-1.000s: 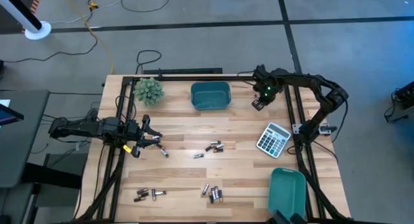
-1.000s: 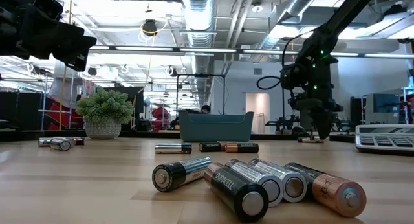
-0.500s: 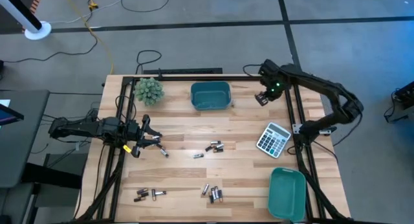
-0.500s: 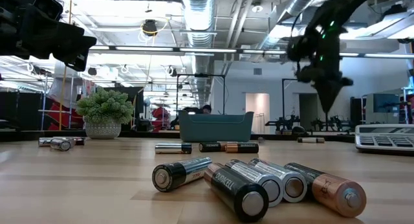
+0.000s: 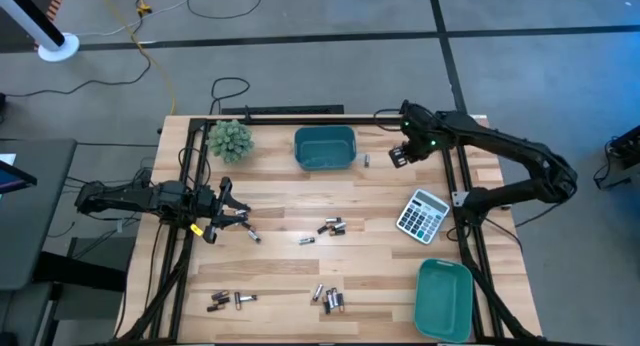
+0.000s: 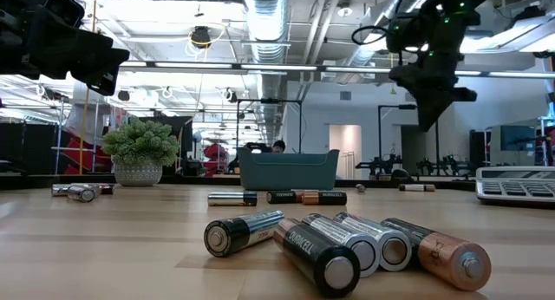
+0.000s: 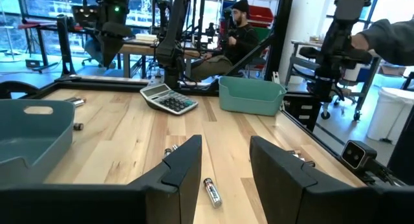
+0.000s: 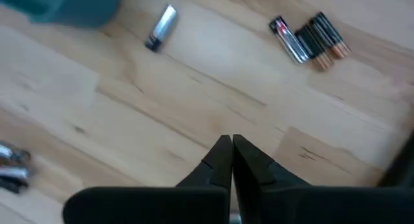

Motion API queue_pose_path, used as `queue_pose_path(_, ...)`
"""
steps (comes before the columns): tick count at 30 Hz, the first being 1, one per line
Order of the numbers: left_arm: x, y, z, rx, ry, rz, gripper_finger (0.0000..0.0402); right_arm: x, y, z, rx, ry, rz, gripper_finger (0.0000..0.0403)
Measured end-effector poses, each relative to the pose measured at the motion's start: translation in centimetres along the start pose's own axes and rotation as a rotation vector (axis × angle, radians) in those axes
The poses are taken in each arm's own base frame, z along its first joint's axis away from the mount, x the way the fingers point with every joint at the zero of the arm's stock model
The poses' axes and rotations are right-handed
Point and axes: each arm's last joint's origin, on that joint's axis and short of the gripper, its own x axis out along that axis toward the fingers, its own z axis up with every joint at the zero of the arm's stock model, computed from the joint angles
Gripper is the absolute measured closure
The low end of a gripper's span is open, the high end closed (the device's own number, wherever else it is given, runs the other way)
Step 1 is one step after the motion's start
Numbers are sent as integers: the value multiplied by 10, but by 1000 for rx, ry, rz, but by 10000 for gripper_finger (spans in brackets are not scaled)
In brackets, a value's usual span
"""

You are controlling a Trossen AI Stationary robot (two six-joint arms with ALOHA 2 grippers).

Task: Sort batteries
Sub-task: Put the silver battery into the green bin

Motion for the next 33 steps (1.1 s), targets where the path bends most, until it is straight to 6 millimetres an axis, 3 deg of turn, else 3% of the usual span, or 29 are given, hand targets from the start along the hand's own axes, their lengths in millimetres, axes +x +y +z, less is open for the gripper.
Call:
queue_pose_path(8, 0, 0, 0, 0, 0, -1, 274, 26, 18, 15, 93, -37, 37, 294)
queue_pose_path(15, 0, 0, 0, 0, 0, 0, 274, 67, 33, 24, 98, -3, 26, 200)
queue_pose_path(19, 0, 0, 0, 0, 0, 0, 274, 93, 36, 29, 180, 18, 10, 170)
queue_pose_path(28, 0, 0, 0, 0, 1, 0, 274, 143, 35, 27, 275, 32, -179, 165)
queue_pose_path(33, 0, 0, 0, 0, 0, -1, 274, 157, 42, 19, 239, 51, -230, 221)
